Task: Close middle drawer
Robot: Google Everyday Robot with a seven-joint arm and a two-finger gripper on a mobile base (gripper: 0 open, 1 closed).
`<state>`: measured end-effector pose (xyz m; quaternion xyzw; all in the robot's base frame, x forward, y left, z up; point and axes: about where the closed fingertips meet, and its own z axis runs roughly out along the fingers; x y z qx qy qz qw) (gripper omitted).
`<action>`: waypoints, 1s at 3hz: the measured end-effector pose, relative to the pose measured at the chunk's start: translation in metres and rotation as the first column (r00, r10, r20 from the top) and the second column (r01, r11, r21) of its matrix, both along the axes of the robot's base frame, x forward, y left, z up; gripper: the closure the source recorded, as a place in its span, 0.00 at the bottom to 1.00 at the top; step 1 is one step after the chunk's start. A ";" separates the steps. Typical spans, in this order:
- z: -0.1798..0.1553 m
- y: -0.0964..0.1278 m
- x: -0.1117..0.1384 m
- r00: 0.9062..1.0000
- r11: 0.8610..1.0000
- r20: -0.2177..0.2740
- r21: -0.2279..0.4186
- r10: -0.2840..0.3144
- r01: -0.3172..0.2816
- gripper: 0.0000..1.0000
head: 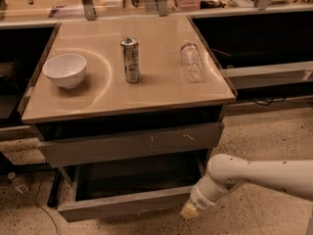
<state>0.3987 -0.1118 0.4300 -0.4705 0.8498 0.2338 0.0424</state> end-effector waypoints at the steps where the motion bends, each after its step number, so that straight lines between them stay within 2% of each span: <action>1: -0.007 -0.003 0.017 1.000 1.000 0.018 -0.027 0.009 -0.008 1.00; 3: -0.018 -0.004 0.047 0.999 0.997 0.041 -0.075 0.022 -0.019 1.00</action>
Offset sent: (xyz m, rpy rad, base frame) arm 0.0531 -0.0098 -0.0253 -0.0898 -0.0442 0.0198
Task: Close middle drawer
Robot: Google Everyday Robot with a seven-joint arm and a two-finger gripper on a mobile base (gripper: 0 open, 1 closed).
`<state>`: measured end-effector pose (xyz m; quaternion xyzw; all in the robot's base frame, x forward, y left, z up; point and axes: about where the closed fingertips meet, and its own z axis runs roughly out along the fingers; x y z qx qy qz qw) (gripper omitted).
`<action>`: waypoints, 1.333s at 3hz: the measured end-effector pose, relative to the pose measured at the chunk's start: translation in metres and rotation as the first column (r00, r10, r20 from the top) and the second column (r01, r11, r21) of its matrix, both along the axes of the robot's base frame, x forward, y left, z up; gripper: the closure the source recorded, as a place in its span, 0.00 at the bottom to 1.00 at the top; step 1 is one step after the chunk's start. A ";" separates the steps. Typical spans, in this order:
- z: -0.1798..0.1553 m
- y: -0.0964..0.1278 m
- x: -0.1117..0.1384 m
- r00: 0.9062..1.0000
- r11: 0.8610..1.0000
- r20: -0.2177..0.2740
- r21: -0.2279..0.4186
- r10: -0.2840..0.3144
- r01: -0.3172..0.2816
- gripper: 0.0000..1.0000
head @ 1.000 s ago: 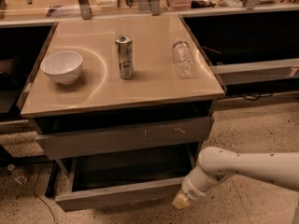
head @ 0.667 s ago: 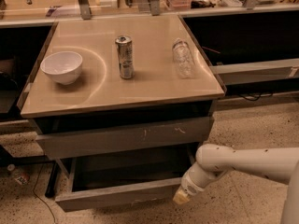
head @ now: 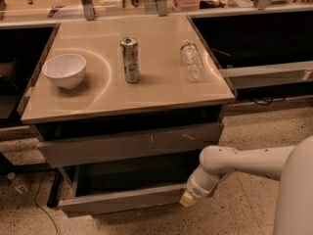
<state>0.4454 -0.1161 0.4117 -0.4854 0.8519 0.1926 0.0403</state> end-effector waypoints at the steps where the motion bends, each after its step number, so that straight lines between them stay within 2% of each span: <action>1: 0.000 0.000 0.000 1.000 1.000 0.000 0.000 0.001 -0.001 0.82; 4: 0.000 0.000 0.000 1.000 1.000 0.000 0.000 0.001 -0.001 0.13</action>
Offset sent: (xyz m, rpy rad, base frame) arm 0.0003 0.0002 0.0000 -0.0004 -0.0002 0.0006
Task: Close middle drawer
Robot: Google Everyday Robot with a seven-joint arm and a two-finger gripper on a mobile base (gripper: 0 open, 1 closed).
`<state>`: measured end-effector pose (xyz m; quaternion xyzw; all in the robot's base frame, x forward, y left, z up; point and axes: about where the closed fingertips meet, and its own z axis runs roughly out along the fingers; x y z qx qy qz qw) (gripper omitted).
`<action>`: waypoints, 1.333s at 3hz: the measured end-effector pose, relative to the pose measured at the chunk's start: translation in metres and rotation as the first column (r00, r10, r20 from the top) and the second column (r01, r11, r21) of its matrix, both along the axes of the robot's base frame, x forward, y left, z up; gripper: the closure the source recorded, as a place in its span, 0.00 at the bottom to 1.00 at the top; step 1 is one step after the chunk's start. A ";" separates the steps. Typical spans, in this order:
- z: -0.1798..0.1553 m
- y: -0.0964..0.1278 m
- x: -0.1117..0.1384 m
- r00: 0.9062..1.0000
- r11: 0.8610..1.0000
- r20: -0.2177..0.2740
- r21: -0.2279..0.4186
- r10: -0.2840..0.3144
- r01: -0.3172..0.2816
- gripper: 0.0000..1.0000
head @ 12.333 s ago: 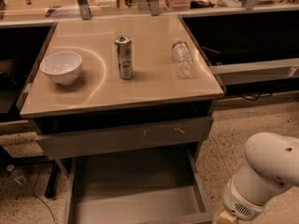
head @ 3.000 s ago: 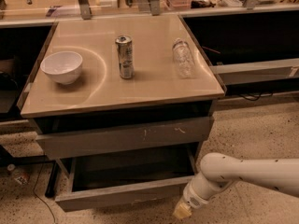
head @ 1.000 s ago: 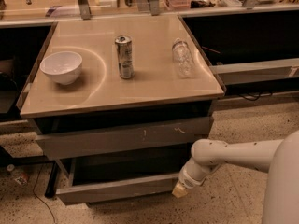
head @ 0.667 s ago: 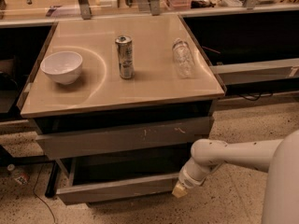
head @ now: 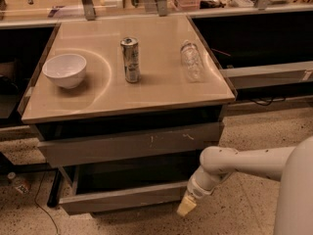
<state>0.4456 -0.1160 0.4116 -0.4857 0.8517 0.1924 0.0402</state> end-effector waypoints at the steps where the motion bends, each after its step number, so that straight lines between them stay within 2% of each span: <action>1: 0.000 0.000 0.000 1.000 1.000 0.000 0.000 0.000 0.000 0.00; 2: 0.000 0.000 0.000 1.000 1.000 0.000 0.000 0.000 0.000 0.00; 3: 0.000 0.000 0.000 1.000 1.000 0.000 0.000 0.000 0.000 0.18; 4: 0.000 0.000 0.000 1.000 1.000 0.000 0.000 0.000 0.000 0.42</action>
Offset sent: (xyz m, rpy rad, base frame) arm 0.0000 0.0000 0.0000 0.0000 0.0000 0.0000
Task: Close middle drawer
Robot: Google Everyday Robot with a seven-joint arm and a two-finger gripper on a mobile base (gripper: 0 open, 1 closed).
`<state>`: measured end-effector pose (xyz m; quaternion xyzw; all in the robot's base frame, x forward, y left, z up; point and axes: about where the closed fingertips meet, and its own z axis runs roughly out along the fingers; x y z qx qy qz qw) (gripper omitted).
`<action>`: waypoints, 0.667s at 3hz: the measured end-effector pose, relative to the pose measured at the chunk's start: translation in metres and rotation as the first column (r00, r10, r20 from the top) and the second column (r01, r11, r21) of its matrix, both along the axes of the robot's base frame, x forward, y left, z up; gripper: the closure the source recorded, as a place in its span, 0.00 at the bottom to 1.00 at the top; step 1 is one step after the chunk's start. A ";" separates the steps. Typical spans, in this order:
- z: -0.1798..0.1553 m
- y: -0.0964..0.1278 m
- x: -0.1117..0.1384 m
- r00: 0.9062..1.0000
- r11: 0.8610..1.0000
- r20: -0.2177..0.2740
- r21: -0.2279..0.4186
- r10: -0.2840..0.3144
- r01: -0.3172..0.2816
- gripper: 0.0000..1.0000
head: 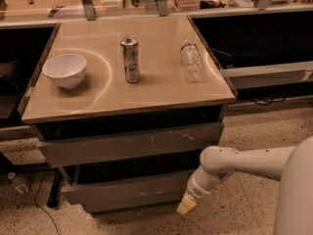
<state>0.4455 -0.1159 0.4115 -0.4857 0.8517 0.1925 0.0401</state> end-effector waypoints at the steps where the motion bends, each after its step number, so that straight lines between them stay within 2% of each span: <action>1: -0.004 0.001 0.004 1.000 1.000 -0.007 -0.001 0.012 -0.012 0.65; 2: -0.010 -0.002 0.025 1.000 1.000 0.004 -0.018 -0.010 0.010 0.88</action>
Offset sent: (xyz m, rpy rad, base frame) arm 0.0562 -0.0077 -0.0159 -0.0404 -0.0265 -0.0462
